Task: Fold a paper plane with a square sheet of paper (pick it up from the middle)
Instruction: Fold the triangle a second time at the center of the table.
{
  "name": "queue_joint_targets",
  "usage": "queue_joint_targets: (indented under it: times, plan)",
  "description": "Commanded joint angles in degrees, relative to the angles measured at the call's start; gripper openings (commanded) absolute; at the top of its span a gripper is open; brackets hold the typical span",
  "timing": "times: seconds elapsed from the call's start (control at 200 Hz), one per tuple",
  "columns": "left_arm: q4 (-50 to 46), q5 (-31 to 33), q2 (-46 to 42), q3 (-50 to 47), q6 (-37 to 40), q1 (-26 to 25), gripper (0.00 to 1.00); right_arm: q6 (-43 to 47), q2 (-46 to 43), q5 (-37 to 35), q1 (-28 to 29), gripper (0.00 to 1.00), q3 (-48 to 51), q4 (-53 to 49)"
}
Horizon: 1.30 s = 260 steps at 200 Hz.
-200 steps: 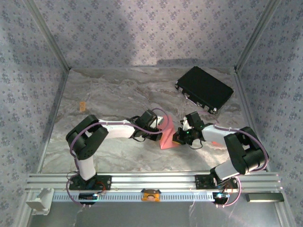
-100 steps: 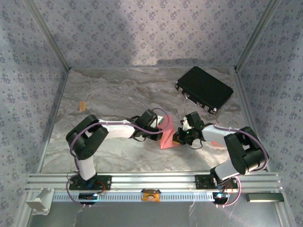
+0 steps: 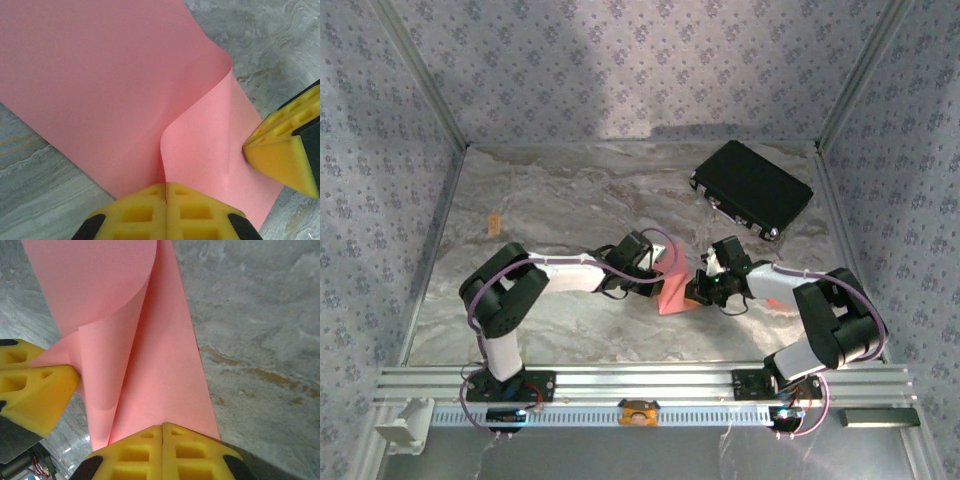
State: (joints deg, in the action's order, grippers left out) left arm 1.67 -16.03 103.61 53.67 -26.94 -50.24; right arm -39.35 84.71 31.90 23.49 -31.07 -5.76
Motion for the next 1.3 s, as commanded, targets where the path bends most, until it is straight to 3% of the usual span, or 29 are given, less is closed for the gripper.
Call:
queue_joint_targets:
  times: [0.0, 0.77, 1.074, 1.294]
  plan:
    - [0.17, -0.31, 1.13, -0.23, -0.22, 0.52, 0.0, 0.95, 0.96, -1.97, -0.46, 0.0, 0.07, -3.46]
    - [-1.14, 0.29, 1.83, 0.07, -0.06, 0.48, 0.0, 0.86, 0.6, -1.73, -0.55, 0.0, 0.13, -3.3]
    - [-0.97, 0.03, 2.38, 0.12, -0.14, 0.45, 0.0, -3.2, -4.88, 3.32, -0.51, 0.0, 0.54, 6.94]
    - [-1.01, 0.18, 2.63, 0.25, 0.05, 0.56, 0.0, -5.94, -1.75, 4.58, 1.19, 0.0, -2.37, 11.74]
